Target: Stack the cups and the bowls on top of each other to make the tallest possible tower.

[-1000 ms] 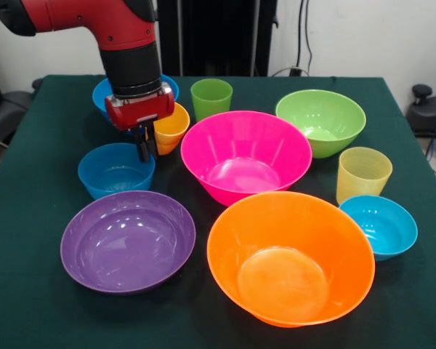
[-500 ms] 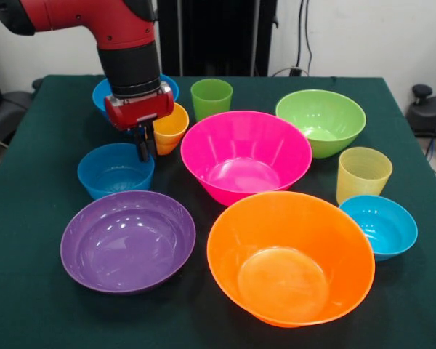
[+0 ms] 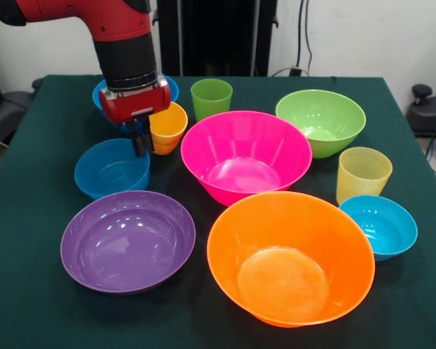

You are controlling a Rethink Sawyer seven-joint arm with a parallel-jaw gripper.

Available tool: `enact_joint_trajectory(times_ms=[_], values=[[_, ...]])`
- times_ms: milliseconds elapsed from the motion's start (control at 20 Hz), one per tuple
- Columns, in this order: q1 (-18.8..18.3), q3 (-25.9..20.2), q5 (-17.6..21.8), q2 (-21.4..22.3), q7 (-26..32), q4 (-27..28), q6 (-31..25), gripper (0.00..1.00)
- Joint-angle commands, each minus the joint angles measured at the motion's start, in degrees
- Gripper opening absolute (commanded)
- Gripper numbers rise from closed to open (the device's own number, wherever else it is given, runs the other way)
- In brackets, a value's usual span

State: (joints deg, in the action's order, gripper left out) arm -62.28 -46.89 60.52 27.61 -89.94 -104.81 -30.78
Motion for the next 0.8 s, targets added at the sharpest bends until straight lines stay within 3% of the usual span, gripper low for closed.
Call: enact_joint_trajectory(times_ms=[50,800], values=[[1.10,-2.10,-2.85,3.90,18.97,-1.26,-8.46,0.00],[1.49,-6.43,-11.63,11.33,18.93,-1.62,-16.10,0.00]])
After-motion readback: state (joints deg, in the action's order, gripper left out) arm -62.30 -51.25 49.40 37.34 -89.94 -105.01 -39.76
